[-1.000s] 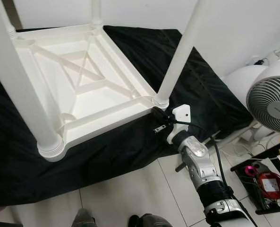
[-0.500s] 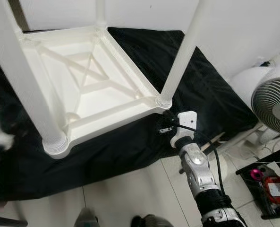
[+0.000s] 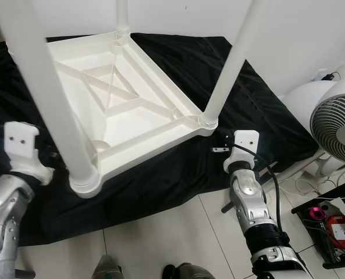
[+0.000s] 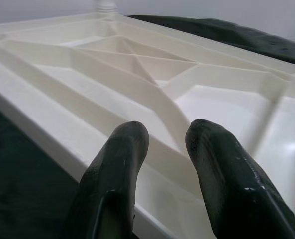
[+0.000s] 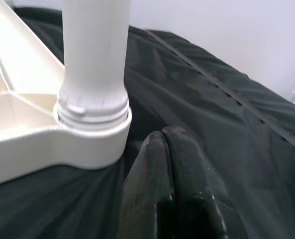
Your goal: Building children table
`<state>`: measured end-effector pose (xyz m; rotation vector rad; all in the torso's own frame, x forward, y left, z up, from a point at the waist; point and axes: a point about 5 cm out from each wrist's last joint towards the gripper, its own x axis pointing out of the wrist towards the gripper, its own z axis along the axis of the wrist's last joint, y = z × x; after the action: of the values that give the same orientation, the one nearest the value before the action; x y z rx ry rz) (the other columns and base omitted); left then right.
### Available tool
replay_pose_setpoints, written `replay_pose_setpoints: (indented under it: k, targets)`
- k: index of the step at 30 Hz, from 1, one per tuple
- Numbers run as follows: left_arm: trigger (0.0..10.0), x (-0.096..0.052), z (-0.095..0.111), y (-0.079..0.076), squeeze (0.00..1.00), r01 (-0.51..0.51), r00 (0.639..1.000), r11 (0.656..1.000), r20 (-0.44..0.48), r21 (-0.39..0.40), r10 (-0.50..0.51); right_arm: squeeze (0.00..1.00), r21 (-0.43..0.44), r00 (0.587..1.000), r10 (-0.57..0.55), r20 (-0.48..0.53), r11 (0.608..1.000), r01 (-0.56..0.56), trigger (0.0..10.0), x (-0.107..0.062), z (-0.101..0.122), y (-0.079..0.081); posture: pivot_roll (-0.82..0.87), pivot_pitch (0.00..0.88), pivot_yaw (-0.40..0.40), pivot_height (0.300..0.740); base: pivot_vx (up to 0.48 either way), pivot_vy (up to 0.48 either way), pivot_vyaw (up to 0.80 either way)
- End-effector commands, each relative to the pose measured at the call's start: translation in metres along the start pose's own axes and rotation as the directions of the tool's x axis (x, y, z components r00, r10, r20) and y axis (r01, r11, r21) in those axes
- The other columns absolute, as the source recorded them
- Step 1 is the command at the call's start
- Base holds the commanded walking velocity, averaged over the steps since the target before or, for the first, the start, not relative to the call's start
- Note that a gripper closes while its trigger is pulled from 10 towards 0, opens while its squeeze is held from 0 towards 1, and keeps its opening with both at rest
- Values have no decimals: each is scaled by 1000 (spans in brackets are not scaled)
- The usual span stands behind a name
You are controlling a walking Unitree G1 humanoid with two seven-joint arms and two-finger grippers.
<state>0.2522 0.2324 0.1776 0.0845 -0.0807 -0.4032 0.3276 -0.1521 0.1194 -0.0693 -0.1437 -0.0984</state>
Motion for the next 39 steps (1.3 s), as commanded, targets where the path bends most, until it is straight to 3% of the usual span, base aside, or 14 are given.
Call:
replay_pose_setpoints:
  k: [1,2,4,5,6,12,14,18,25,28,36,39]
  targets:
    - [10000,4,-1,-28,0,205,979,978,7,-48,-205,0,-14,1000,-16,-25,1000,16,10000,1,-4,-4,59,87,-93,740,0,0,0]
    - [10000,4,-1,-38,0,245,969,968,11,-60,-245,0,-13,1000,-18,-23,1000,18,10000,2,-3,-5,58,89,-93,740,0,0,0]
    - [10000,4,-1,-38,0,245,969,968,11,-60,-245,0,-13,1000,-18,-23,1000,18,10000,2,-3,-5,58,89,-93,740,0,0,0]
    - [10000,5,1,-48,0,277,961,958,22,-75,-276,0,-15,999,-27,-18,1000,27,10000,4,-2,-6,58,90,-92,740,0,0,0]
    - [10000,5,1,-48,0,277,961,958,22,-75,-276,0,-15,999,-27,-18,1000,27,10000,4,-2,-6,58,90,-92,740,0,0,0]
    - [10000,16,16,-90,0,372,927,919,102,-129,-361,0,-5,996,-84,-7,996,84,10000,11,2,-12,57,99,-78,740,0,0,0]
    - [10000,16,16,-90,0,372,927,919,102,-129,-361,0,-5,996,-84,-7,996,84,10000,11,2,-12,57,99,-78,740,0,0,0]
    - [10000,21,25,-106,0,423,904,897,130,-127,-408,0,4,991,-133,-10,991,133,10000,15,3,-16,58,98,-68,740,0,0,0]
    - [10000,26,33,-115,0,499,863,860,147,-108,-483,0,-34,957,-289,-23,957,288,10000,34,10,-30,56,94,-64,740,0,0,0]
    - [10000,26,35,-118,0,516,853,850,149,-108,-499,0,-38,952,-302,-49,953,300,10000,39,10,-31,54,95,-61,740,0,0,0]
    - [10000,28,41,-122,0,523,848,846,166,-101,-504,0,85,967,-220,-130,969,232,10000,50,10,-19,54,101,-64,740,0,0,0]
    - [10000,31,45,-125,0,520,848,849,175,-91,-501,0,157,976,-129,-176,975,157,10000,55,8,-3,55,102,-66,740,0,0,0]
